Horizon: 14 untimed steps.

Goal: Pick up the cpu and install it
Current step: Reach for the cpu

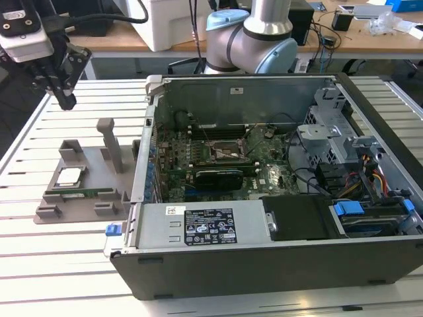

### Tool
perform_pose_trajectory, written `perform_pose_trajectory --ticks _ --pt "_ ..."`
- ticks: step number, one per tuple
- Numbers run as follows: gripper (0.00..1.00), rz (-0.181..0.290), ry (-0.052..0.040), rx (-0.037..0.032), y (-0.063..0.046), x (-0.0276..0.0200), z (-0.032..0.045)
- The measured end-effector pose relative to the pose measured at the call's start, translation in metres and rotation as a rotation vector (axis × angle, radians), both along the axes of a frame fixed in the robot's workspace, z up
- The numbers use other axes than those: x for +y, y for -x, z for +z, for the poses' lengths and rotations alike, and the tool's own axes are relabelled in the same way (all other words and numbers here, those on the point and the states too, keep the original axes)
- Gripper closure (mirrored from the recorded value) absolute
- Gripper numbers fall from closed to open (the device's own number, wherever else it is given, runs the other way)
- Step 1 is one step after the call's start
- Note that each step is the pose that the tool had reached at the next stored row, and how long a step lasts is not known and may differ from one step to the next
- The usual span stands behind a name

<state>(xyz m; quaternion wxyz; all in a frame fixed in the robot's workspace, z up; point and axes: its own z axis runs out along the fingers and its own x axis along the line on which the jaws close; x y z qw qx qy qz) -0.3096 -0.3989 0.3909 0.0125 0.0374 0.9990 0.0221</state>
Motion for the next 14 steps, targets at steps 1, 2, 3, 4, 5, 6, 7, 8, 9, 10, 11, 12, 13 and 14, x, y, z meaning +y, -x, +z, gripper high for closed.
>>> perform_pose_trajectory --ticks 1,2,3,4,5,6,7,8,9,10,11,12,13,14 --pt "0.89 0.000 0.0000 0.0000 0.004 0.0000 -0.0001" --pt "0.89 0.000 0.0000 0.0000 0.008 0.0000 -0.0002" --pt "0.89 0.000 0.0000 0.0000 0.011 0.0000 -0.0003" --pt "0.89 0.000 0.0000 0.0000 0.014 0.0000 -0.0004" --pt "0.89 0.000 0.0000 0.0000 0.020 0.0000 -0.0006" --pt "0.89 0.000 0.0000 0.0000 0.024 0.0000 -0.0009" --pt "0.89 0.000 0.0001 0.0000 0.028 0.0000 -0.0010" --pt "0.89 0.000 0.0000 0.0000 0.031 0.0000 -0.0012" --pt "0.89 0.000 0.0000 0.0000 0.036 0.0001 -0.0015" --pt "0.89 0.000 0.0000 0.0000 0.039 0.0001 -0.0017" --pt "0.89 0.000 0.0000 0.0000 0.041 0.0001 -0.0019" --pt "0.89 0.000 0.0000 0.0000 0.045 0.0002 -0.0022" --pt "0.89 0.000 0.0000 0.0000 0.048 0.0002 -0.0025" --pt "0.89 0.000 0.0000 0.0000 0.051 0.0002 -0.0029"
